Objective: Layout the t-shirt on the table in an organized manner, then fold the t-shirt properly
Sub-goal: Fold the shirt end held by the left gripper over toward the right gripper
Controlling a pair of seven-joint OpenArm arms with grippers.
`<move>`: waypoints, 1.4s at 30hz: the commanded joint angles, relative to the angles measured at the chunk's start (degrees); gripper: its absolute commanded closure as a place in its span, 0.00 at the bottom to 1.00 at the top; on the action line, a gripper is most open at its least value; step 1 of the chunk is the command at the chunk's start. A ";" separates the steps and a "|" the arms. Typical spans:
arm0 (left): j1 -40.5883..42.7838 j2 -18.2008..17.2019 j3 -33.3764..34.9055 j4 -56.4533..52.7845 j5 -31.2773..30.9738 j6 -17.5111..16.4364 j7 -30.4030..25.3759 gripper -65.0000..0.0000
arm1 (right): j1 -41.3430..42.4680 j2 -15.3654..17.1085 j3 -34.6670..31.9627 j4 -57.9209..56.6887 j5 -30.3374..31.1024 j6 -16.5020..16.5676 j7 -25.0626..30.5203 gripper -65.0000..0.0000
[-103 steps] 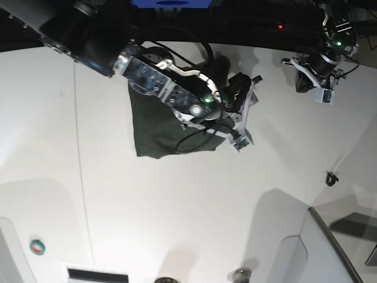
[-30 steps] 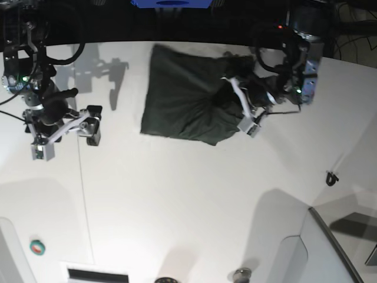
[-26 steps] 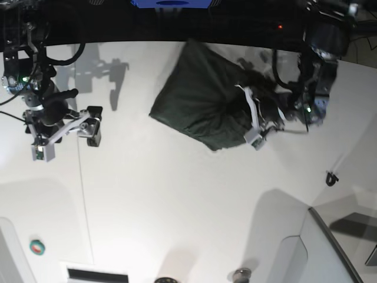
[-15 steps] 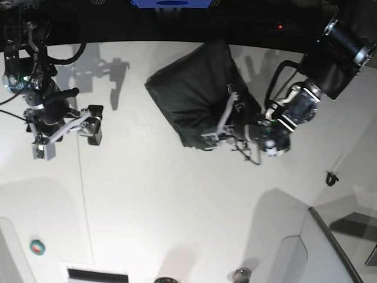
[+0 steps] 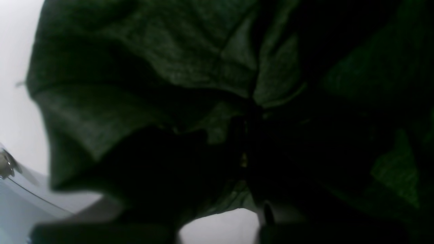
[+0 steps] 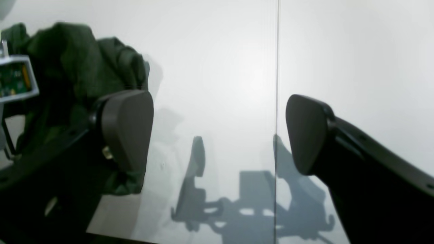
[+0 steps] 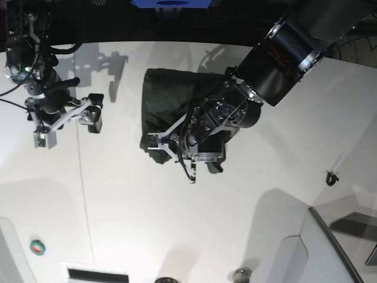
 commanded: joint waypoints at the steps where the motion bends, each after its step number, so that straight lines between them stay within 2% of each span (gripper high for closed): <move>1: -0.62 0.29 0.03 0.25 0.12 -0.54 -1.17 1.00 | 0.14 0.48 0.39 1.13 0.48 0.38 1.29 0.13; 4: -0.62 0.38 1.53 0.16 0.21 -0.54 -4.16 1.00 | 0.06 0.48 0.39 1.13 0.48 0.38 1.29 0.13; 9: -0.62 0.38 5.92 -0.54 0.21 -0.54 -4.16 1.00 | -0.03 0.48 0.39 1.13 0.48 0.38 1.29 0.13; 20: -0.70 0.03 6.10 3.24 0.21 -0.54 -4.08 1.00 | -0.12 0.48 0.39 1.13 0.48 0.38 1.20 0.13; 25: -0.79 0.03 5.57 3.33 0.21 -0.54 -4.08 0.58 | -0.21 0.48 0.39 1.13 0.48 0.38 1.03 0.13; 30: -2.37 0.03 5.57 3.41 -0.32 -0.54 -0.38 0.29 | -0.21 0.48 0.39 1.13 0.48 0.38 1.03 0.13; 34: -3.43 0.03 5.48 4.82 0.03 -0.54 -0.30 0.21 | -0.21 0.48 0.30 1.13 0.48 0.38 1.03 0.13; 42: -3.87 -2.08 5.48 12.56 0.03 -0.54 -0.12 0.21 | -0.12 0.48 0.22 1.13 0.48 0.38 1.03 0.13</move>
